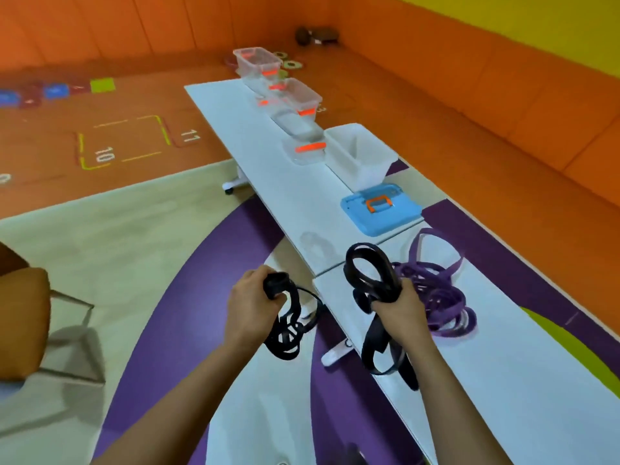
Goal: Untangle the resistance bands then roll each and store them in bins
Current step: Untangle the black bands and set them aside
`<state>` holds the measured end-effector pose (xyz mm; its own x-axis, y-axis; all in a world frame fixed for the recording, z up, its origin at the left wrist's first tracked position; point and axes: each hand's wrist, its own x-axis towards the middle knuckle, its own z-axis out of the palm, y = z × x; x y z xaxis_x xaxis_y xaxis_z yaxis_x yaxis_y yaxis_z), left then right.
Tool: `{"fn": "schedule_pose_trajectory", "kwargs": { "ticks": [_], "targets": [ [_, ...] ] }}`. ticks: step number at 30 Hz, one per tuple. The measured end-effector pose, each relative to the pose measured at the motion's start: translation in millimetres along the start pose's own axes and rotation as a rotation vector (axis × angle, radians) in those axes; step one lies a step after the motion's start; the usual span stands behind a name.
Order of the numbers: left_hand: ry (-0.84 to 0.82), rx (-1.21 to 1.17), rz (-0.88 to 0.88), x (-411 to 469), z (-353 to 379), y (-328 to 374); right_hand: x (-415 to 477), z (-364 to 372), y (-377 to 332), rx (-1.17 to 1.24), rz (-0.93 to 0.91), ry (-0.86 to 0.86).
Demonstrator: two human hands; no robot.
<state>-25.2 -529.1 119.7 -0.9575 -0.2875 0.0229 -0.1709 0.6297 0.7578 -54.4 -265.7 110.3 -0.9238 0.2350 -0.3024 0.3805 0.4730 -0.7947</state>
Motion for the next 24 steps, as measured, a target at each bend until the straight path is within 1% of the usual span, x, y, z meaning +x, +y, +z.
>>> {"fn": "schedule_pose_trajectory", "kwargs": {
  "ticks": [8,12,17,21,24],
  "targets": [
    [0.156,0.010,-0.181,74,-75,-85,57,138,-110,-0.086,-0.107,-0.211],
    [0.198,0.030,-0.250,140,-105,-114,103,204,-165,-0.082,-0.179,-0.289],
    [0.225,0.049,-0.341,223,-142,-150,160,285,-227,-0.113,-0.183,-0.421],
    [0.291,0.033,-0.352,307,-177,-158,214,333,-298,-0.119,-0.234,-0.443],
    [0.340,0.003,-0.396,351,-202,-175,237,375,-339,-0.142,-0.244,-0.486]
  ]
}}
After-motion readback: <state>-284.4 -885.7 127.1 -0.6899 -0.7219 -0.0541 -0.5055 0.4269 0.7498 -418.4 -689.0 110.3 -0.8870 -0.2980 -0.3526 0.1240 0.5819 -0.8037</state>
